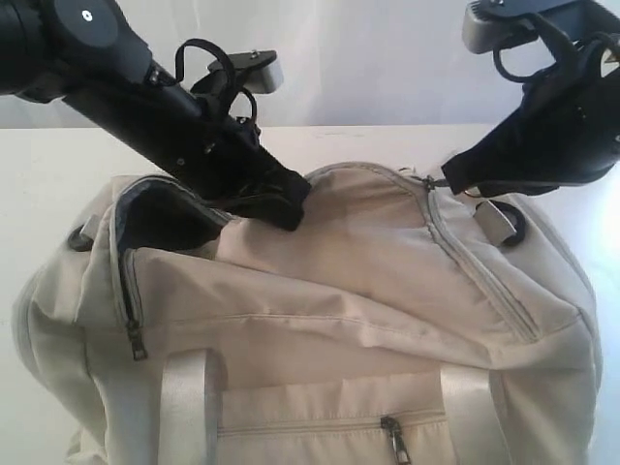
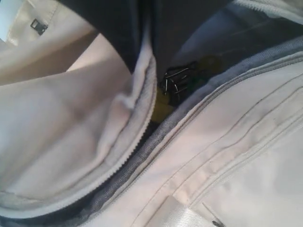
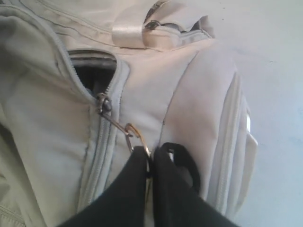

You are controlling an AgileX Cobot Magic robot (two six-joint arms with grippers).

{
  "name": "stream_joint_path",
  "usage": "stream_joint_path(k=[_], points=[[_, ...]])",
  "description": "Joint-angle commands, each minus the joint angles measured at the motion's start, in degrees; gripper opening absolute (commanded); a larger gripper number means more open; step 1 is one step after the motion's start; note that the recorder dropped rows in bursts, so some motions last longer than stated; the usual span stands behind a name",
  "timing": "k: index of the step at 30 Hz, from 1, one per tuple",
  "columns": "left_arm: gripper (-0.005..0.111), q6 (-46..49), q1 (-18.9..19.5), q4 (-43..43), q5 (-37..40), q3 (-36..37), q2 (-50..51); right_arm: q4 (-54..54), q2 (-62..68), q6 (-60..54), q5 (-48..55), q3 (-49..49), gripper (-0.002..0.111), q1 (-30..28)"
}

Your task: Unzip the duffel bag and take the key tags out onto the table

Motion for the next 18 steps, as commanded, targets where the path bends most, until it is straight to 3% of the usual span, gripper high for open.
stream_joint_path(k=[1,3,4,6,8,18], points=[[0.0,11.37,2.18,-1.91,7.21,1.1,0.02,1.08,-0.57,-3.34,-0.32,-0.08,0.0,-1.23],[0.0,19.6,2.18,-12.17,10.1,1.1,0.02,4.45,0.56,-5.17,-0.75,-0.08,0.0,-1.23],[0.0,27.45,2.18,-24.06,12.27,1.1,0.02,5.34,1.9,-5.28,-0.96,-0.08,0.0,-1.23],[0.0,34.85,2.18,-37.31,12.46,1.1,0.02,5.32,3.95,-5.28,-0.84,0.52,0.0,-1.23],[0.0,36.73,2.18,-43.13,8.71,1.1,0.02,5.57,5.11,-5.28,-0.91,2.0,0.0,-1.23],[0.0,32.35,2.18,-42.6,-4.7,1.1,0.12,5.57,4.37,-6.6,3.18,5.89,0.0,-1.23]])
